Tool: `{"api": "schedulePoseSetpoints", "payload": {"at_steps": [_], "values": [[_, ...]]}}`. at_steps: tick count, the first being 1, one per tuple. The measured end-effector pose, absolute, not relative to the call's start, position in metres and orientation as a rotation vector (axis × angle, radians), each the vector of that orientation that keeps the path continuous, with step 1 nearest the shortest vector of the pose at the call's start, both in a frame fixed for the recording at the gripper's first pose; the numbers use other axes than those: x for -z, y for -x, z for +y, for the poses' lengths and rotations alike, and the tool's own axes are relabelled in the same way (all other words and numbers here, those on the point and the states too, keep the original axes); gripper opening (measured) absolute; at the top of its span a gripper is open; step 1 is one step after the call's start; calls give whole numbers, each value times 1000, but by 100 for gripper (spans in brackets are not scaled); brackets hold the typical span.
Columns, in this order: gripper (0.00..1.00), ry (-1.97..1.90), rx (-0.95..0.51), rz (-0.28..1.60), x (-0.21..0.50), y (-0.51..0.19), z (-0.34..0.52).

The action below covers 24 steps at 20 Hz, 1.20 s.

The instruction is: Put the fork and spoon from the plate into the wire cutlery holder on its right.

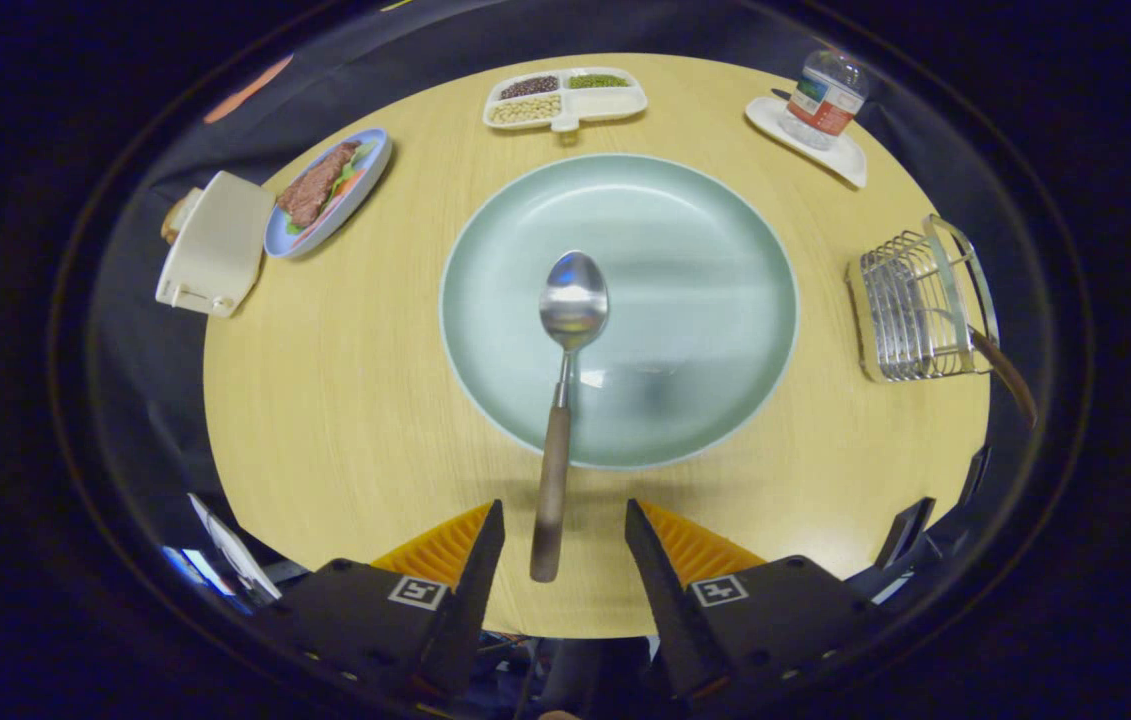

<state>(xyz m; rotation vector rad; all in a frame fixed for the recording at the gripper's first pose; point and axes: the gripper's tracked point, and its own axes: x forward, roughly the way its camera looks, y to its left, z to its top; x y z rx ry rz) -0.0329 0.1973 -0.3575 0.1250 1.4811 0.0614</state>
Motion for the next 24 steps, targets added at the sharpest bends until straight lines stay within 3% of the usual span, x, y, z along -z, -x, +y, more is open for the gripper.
{"api": "schedulePoseSetpoints", "payload": {"at_steps": [3,4,5,6,7,17,24], "values": [[38,-125,-52,1499,365,27,199],[33,-127,-40,1508,365,28,197],[10,-141,-43,1510,364,29,199],[11,-138,-47,1512,361,30,196],[2,-149,-53,1510,365,29,197],[1,-179,-140,1487,304,31,178],[0,-232,-166,1405,224,21,110]]}}
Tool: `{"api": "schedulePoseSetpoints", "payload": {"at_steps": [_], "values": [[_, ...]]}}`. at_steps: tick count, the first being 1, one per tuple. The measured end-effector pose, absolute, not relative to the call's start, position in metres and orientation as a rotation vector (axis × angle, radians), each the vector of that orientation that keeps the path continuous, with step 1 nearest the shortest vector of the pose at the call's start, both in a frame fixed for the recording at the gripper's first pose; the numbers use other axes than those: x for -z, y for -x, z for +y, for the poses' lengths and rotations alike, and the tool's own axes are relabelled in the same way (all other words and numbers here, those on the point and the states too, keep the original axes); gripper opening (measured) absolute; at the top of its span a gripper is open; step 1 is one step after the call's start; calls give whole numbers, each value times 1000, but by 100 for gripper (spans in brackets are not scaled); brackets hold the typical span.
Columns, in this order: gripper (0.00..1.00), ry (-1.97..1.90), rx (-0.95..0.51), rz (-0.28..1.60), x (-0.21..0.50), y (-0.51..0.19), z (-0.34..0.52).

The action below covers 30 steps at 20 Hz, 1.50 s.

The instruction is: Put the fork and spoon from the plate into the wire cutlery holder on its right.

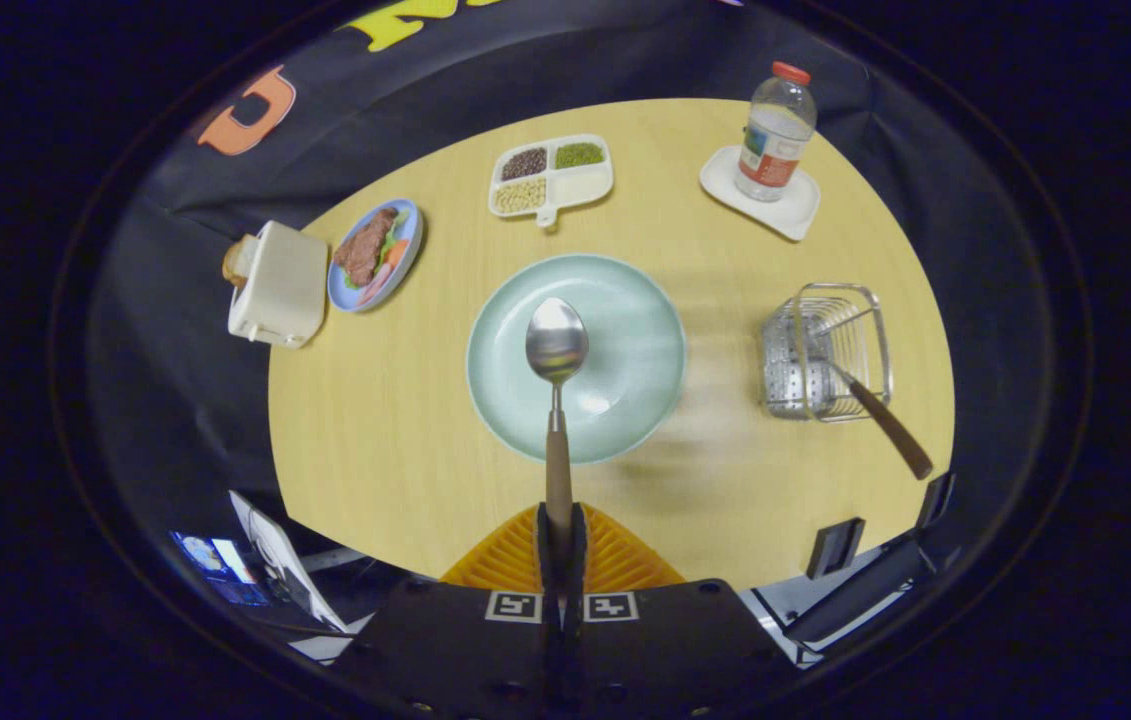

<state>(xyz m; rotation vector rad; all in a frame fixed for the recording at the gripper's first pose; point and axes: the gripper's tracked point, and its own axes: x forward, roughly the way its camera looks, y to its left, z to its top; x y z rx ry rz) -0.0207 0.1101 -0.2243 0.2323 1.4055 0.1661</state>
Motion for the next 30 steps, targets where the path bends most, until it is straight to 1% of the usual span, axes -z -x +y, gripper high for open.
{"api": "schedulePoseSetpoints", "payload": {"at_steps": [5,11,17,24,25,28,30], "values": [[0,-247,-122,1367,188,17,24],[0,-281,-70,1404,188,27,-46],[0,-322,-74,1511,213,35,-45],[1,-320,-49,1536,222,25,-45],[4,-321,-38,1540,223,24,-47],[4,-328,-26,1553,225,24,-46],[8,-329,-24,1537,223,21,-46]]}}
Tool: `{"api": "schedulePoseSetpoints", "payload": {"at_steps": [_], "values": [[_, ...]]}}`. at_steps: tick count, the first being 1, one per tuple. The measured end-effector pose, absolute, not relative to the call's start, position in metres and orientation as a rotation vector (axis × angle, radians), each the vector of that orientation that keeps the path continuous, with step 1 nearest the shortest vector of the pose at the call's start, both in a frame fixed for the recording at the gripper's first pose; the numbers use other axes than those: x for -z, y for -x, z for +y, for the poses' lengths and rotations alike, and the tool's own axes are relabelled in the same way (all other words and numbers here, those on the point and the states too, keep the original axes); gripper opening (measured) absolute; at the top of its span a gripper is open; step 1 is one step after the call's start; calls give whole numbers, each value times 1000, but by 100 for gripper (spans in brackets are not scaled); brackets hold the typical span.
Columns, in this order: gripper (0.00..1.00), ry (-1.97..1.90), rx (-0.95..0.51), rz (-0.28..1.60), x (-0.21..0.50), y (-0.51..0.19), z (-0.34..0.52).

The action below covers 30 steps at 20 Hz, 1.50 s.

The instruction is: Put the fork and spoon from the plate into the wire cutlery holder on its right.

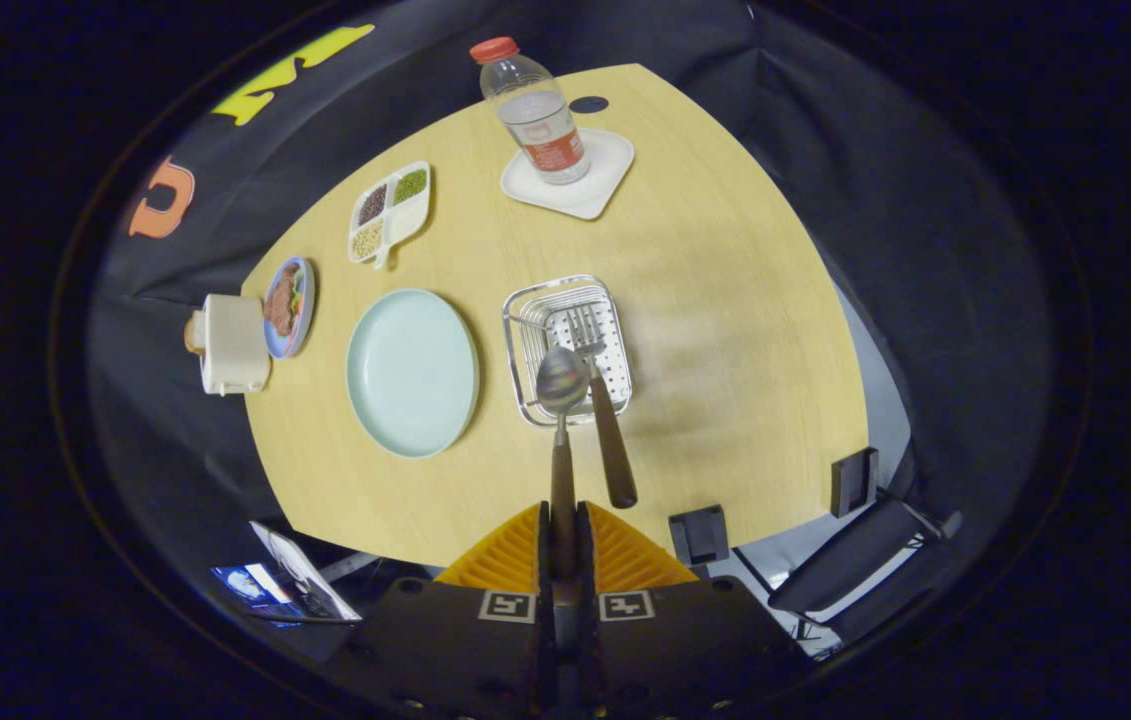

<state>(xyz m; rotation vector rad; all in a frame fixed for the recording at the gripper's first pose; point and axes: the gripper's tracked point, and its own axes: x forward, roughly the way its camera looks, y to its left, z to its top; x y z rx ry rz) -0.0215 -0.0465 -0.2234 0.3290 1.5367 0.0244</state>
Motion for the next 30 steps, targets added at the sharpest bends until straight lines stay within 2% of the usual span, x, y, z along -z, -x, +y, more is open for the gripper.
{"api": "schedulePoseSetpoints", "payload": {"at_steps": [2,3,4,9,11,17,21,25,30], "values": [[13,-329,-22,1510,218,15,-44],[27,-316,-26,1489,213,12,-45],[30,-299,-36,1470,212,8,-44],[82,-214,-67,1325,184,-8,-37],[89,-173,-74,1224,164,-18,-37],[92,-130,-126,853,74,-43,-21],[93,-165,-202,558,4,-38,-3],[93,-64,-207,261,-62,-31,-8],[93,-34,-176,70,-93,-13,1]]}}
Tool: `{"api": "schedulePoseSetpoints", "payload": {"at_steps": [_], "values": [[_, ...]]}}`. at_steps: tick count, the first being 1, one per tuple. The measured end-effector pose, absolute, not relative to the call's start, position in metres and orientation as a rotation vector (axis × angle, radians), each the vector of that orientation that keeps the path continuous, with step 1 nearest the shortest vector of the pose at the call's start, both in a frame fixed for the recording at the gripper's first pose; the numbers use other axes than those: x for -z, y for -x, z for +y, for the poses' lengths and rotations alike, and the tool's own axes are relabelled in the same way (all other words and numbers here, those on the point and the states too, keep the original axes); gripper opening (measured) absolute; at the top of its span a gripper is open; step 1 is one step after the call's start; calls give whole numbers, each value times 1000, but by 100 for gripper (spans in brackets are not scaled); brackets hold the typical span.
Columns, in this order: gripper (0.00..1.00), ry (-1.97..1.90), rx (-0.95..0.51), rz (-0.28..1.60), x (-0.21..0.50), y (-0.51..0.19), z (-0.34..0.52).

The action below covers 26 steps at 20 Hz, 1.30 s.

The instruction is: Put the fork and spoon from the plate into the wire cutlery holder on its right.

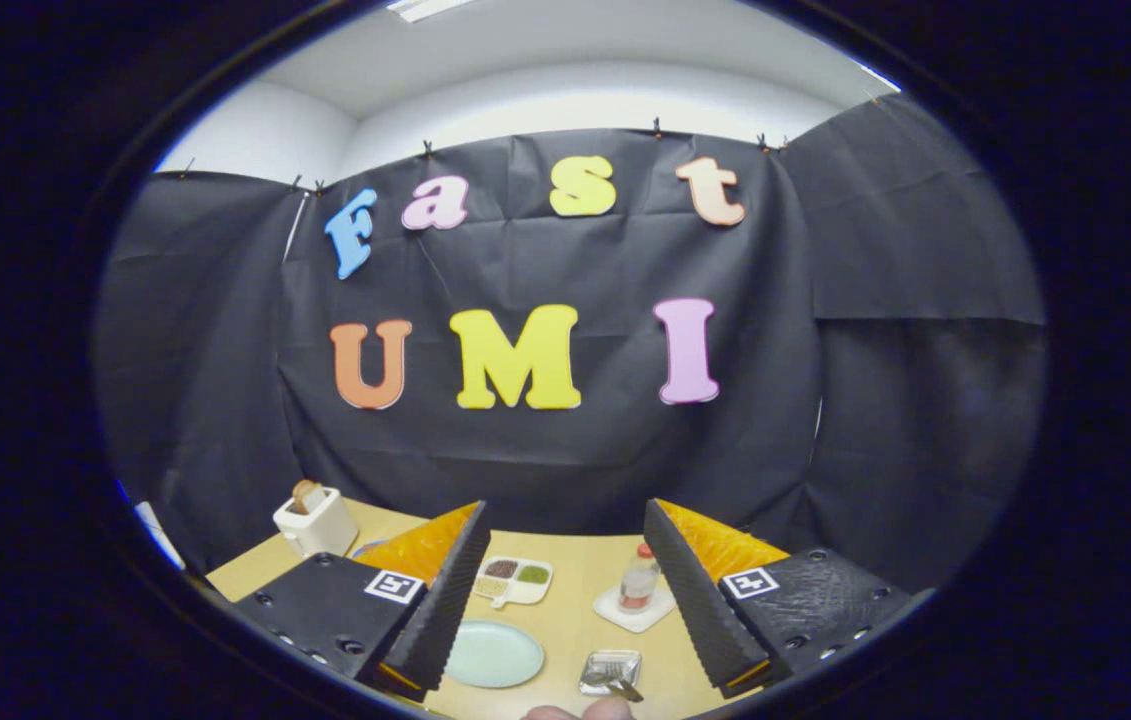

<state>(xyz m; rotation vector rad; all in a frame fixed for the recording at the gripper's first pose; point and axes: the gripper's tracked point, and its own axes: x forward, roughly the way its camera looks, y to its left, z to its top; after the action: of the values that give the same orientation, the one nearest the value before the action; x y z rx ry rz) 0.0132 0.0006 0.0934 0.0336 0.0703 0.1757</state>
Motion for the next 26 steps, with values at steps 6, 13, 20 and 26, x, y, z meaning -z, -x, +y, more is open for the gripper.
{"api": "schedulePoseSetpoints", "payload": {"at_steps": [6,13,20,26], "values": [[93,-98,-146,73,-89,-13,3],[92,-85,-128,64,-86,-9,15],[93,-85,-88,51,-85,-2,16],[93,-74,-81,52,-78,4,30]]}}
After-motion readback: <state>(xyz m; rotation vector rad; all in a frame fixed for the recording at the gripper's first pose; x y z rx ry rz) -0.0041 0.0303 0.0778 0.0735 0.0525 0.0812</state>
